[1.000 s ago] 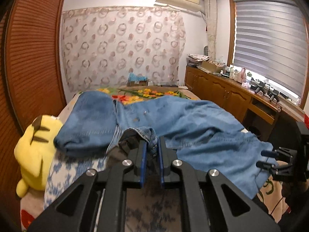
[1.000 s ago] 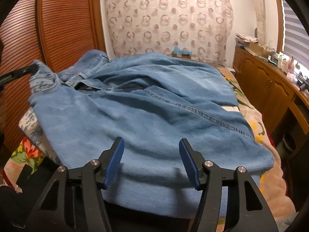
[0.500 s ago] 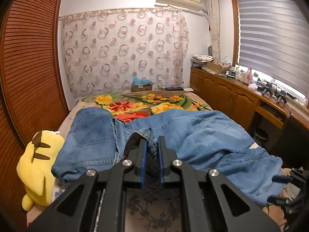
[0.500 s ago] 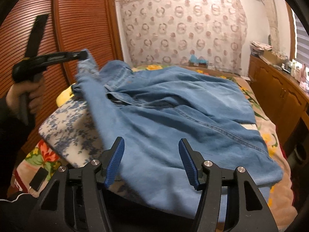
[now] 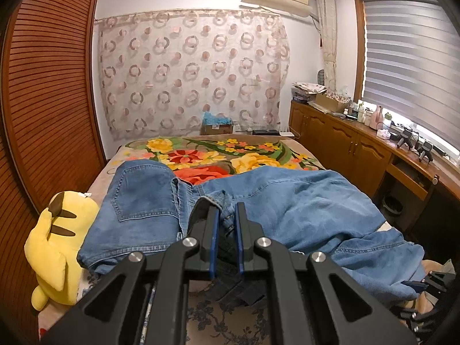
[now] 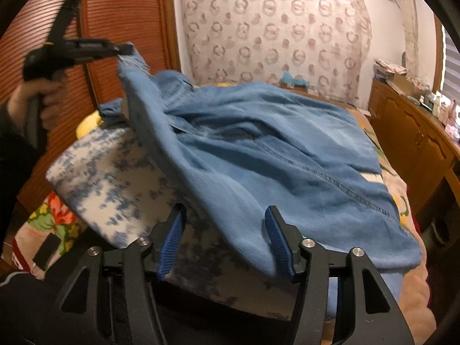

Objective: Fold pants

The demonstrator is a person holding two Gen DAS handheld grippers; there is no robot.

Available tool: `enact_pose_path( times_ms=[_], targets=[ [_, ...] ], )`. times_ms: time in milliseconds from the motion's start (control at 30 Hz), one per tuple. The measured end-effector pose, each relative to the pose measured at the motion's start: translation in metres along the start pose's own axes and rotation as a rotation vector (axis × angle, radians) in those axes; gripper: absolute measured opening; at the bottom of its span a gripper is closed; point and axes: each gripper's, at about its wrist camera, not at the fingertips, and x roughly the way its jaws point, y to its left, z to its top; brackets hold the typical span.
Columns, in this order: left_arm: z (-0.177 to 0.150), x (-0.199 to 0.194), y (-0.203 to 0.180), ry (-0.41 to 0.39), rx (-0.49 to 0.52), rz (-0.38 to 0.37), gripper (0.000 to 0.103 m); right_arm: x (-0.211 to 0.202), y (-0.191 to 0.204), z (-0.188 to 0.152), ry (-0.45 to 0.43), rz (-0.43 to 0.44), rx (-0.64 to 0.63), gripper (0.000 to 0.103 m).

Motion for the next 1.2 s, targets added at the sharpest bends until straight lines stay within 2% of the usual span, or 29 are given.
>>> enact_pose_path(
  times_ms=[100, 200, 333, 600, 800, 1200],
  targets=[
    [-0.001, -0.001, 0.0, -0.002, -0.003, -0.001, 0.007, 0.004, -0.011, -0.005, 0.017, -0.019, 0.02, 0.032],
    [-0.002, -0.002, 0.001, -0.002, -0.006, -0.004, 0.007, 0.005, -0.022, -0.007, 0.03, -0.013, 0.061, 0.023],
    [-0.001, -0.006, 0.001, -0.011, -0.005, -0.008, 0.007, -0.004, -0.027, 0.0, -0.013, -0.036, 0.054, 0.011],
    [-0.002, -0.012, 0.009, -0.025, -0.008, -0.003, 0.007, -0.01, -0.047, 0.053, -0.118, -0.102, -0.005, 0.007],
    [-0.008, 0.003, 0.022, -0.009, -0.045, -0.013, 0.007, 0.012, -0.054, 0.079, -0.13, -0.12, -0.041, 0.007],
    [0.028, 0.038, 0.035, -0.043, -0.072, -0.021, 0.007, 0.034, -0.071, 0.148, -0.185, -0.148, -0.129, 0.006]
  ],
)
